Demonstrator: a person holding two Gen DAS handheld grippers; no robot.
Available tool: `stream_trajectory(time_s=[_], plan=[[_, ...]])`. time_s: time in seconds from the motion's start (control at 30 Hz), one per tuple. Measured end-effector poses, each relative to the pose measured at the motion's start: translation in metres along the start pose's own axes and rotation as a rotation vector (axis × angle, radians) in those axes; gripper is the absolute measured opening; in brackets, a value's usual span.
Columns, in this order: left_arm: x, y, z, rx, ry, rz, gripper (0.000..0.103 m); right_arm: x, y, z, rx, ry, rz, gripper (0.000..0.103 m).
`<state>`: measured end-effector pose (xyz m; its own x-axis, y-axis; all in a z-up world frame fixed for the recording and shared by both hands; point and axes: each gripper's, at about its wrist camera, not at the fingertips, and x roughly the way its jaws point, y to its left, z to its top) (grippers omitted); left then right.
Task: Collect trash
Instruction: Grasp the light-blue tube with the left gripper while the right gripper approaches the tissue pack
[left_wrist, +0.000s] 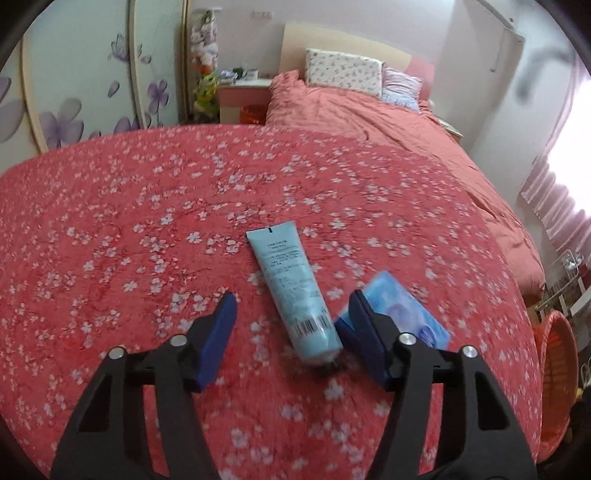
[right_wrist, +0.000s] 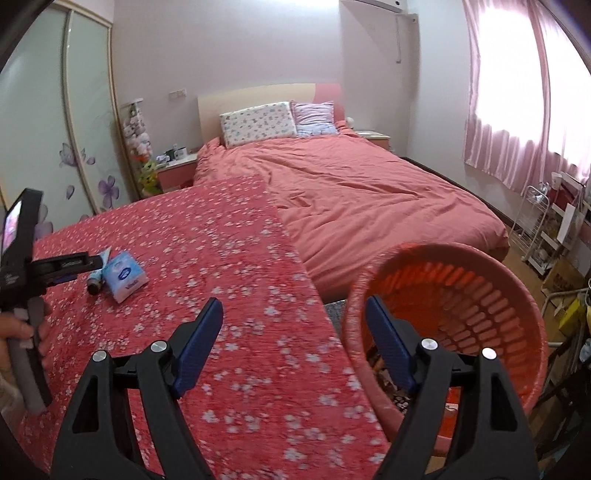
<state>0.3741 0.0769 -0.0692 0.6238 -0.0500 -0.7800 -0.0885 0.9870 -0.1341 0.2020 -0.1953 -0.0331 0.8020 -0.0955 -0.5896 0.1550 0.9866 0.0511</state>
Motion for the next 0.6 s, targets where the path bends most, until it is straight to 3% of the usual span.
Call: stream_trajectory(time_s=[0.27,0.4,0.6], plan=[[0.017,-0.006,0.008,0.022,0.02,0.039,0.047,0.006,0.022,0.0,-0.047,0.019,0.015,0.079],[0.016,-0.005,0.007,0.049,0.026,0.041,0.032,0.009,0.033,0.0,-0.063,0.029,0.029,0.079],[0.009,0.026,0.003,0.066,0.035,0.049,0.031,0.009,0.045,-0.001,-0.089,0.029,0.042,0.079]])
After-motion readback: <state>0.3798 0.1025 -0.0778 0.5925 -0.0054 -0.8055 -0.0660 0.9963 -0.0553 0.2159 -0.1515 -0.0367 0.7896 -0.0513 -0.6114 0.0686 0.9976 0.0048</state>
